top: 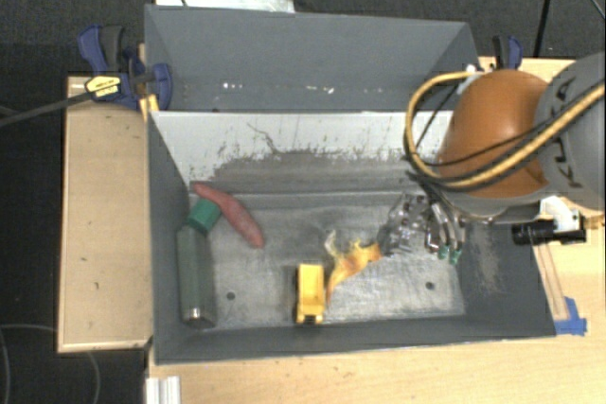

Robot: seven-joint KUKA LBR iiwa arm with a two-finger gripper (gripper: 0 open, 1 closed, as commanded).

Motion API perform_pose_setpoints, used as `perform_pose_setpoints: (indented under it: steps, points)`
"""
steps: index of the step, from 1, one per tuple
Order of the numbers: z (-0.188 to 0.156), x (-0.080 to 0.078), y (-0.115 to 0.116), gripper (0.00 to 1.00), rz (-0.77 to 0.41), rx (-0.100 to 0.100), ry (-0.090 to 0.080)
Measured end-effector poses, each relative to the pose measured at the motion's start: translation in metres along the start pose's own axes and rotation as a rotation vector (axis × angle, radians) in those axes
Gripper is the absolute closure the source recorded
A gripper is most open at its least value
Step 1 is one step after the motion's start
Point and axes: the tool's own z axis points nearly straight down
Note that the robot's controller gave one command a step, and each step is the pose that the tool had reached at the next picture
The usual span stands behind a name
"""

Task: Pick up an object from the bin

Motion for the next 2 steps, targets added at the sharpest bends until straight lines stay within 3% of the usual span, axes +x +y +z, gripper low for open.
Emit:
perform_pose_setpoints:
  steps: [1,2]
  points:
    - [0.0481,0.0185,0.0,0.0,-0.198,0.002,0.012]
    - [0.0479,0.0182,-0.0001,0.0,-0.198,0.003,0.011]
